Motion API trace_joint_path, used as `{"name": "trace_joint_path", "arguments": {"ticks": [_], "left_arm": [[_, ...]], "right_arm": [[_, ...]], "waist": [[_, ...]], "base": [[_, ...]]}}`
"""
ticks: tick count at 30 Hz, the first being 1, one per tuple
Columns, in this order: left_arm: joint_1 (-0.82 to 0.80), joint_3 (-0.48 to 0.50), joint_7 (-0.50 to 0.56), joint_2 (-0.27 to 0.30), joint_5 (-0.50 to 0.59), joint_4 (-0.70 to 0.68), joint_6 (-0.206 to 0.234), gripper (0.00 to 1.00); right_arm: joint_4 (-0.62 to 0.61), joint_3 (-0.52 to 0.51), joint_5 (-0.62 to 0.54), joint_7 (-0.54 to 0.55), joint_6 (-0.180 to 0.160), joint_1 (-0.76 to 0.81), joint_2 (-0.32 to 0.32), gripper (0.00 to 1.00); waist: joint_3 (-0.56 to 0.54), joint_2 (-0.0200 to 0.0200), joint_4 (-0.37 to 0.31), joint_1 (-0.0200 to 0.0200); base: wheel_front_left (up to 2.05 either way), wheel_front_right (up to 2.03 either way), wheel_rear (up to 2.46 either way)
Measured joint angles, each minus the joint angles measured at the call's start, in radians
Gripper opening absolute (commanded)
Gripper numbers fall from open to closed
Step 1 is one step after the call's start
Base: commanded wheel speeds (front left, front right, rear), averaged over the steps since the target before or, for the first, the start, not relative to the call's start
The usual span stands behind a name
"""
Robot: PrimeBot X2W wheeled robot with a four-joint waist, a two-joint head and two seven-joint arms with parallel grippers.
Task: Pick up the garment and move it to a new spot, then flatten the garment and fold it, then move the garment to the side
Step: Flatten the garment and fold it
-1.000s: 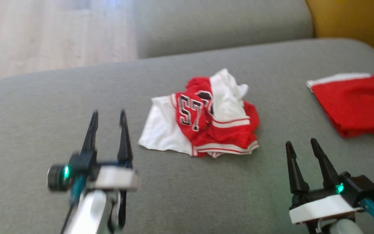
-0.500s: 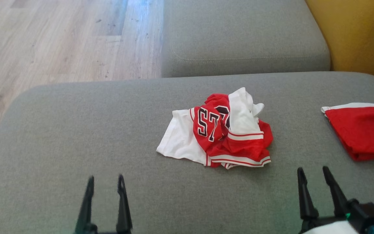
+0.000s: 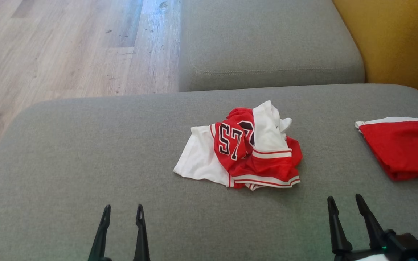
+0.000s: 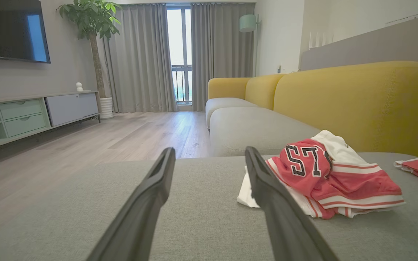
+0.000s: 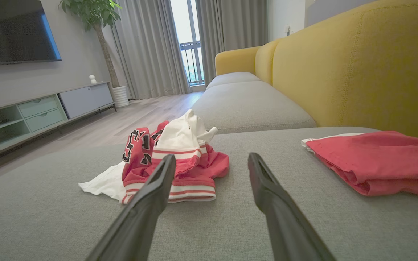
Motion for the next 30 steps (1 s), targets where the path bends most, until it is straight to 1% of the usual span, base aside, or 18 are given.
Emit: {"name": "trace_joint_path", "arguments": {"ticks": [12, 20, 23, 25, 26, 30], "left_arm": [[0.0, 0.003, 0.0, -0.002, -0.002, 0.007, 0.0, 1.0], [-0.004, -0.026, 0.0, -0.003, -0.028, 0.03, 0.0, 1.0], [-0.019, -0.057, 0.0, -0.003, -0.04, 0.055, 0.0, 1.0], [-0.054, -0.09, 0.0, -0.003, -0.048, 0.089, -0.009, 1.0], [-0.106, -0.131, 0.0, -0.003, -0.049, 0.129, -0.019, 1.0], [-0.239, -0.223, 0.0, -0.004, -0.049, 0.206, -0.042, 1.0]], "right_arm": [[0.0, 0.005, 0.0, 0.0, 0.0, 0.0, 0.0, 1.0], [-0.001, 0.006, -0.008, 0.0, 0.0, -0.002, 0.0, 1.0], [-0.009, 0.007, -0.009, 0.0, 0.0, -0.003, 0.0, 1.0], [-0.016, 0.009, -0.009, 0.0, 0.0, -0.005, 0.0, 1.0], [-0.021, 0.016, -0.009, 0.0, 0.0, -0.009, -0.001, 1.0], [-0.033, 0.034, -0.009, 0.0, 0.0, -0.034, -0.003, 1.0]], "waist": [[0.005, 0.0, -0.001, 0.0], [0.024, 0.0, -0.019, 0.0], [0.039, -0.0001, -0.038, 0.0], [0.052, -0.0001, -0.054, 0.0], [0.066, -0.0001, -0.074, 0.0], [0.095, 0.0, -0.125, 0.0]], "base": [[0.0, 0.0, 0.0], [0.0, 0.0, 0.0], [0.0, 0.0, 0.0], [0.0, 0.0, 0.0], [0.0, 0.0, 0.0], [0.0, 0.0, 0.0]]}}
